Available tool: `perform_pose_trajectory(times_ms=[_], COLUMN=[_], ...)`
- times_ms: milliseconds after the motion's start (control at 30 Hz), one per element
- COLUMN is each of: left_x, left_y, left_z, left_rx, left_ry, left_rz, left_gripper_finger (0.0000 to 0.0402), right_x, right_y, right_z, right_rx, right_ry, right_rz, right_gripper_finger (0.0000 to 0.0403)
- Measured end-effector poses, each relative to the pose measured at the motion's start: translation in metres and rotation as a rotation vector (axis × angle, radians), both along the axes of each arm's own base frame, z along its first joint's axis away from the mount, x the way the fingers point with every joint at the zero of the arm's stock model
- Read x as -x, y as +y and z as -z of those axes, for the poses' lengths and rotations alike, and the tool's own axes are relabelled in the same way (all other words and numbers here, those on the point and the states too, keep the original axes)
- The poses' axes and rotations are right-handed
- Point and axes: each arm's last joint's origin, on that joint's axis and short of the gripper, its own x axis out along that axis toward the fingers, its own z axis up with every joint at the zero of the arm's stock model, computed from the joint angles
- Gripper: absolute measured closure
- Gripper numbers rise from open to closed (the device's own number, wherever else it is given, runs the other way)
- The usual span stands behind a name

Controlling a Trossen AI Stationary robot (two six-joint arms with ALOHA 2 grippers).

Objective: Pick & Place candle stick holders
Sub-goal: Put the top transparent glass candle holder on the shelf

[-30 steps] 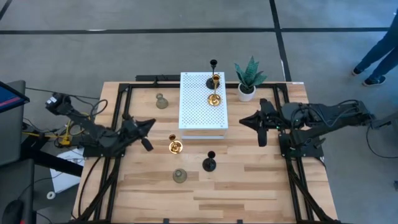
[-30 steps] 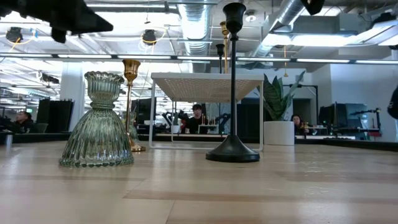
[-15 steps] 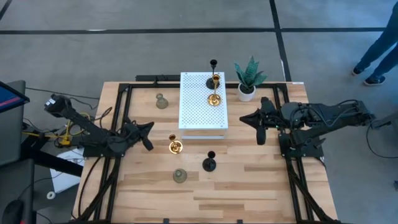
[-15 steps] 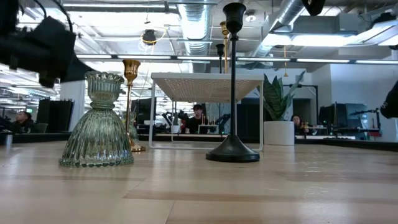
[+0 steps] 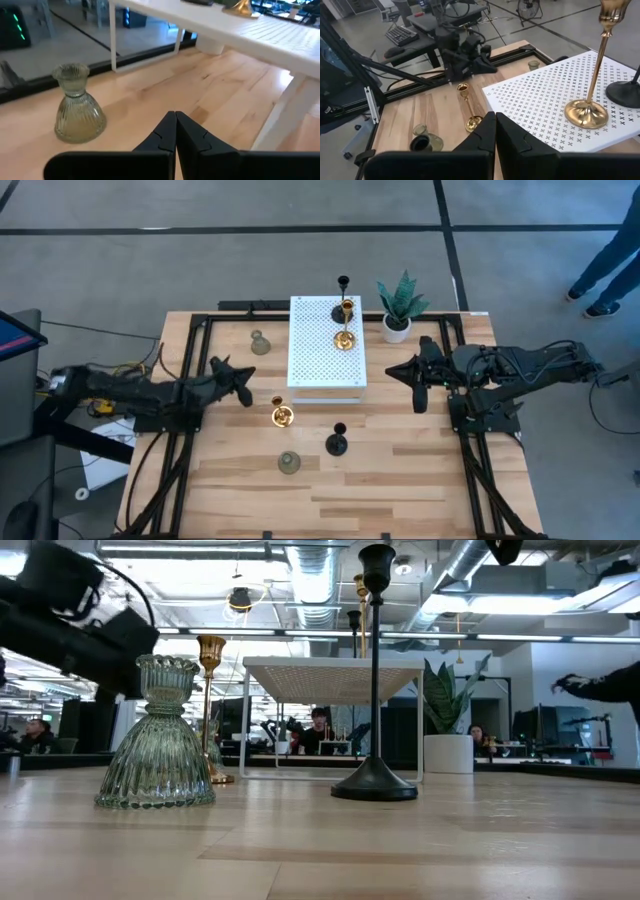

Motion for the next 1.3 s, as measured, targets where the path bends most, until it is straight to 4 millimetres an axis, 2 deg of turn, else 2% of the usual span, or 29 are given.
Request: perform_pose_trajectory(times_ms=[267,600,733,1033,1300], left_x=[0.003,0.006,0.009,0.018,0.015], left_y=[0.032,0.045,0.052,0.074,0.087], left_z=[0.008,0.011,0.007,0.006,0.016], left_rx=[0.072,0.021,-0.012,0.002,0.052], left_ry=[0.047,0.134,0.112,0.072,0.085], left_rz=[-0.074,-0.035,-0.029,-0.041,0.024], left_gripper_finger=[0.0399,0.0398,0.0398,0.0398,0.0395], right_x=[0.0,0.0,0.0,0.0,-0.001], right_y=[-0.002,-0.002,-0.002,-0.003,-0.008], right_z=[0.0,0.0,0.0,0.0,0.0], right_rx=[0.0,0.001,0.009,0.01,0.01], right_ry=[0.0,0.002,0.0,0.0,0.001], right_rz=[0.011,0.013,0.035,0.039,0.068], right_gripper_finger=[0.0403,0.0403,0.0403,0.0403,0.0403])
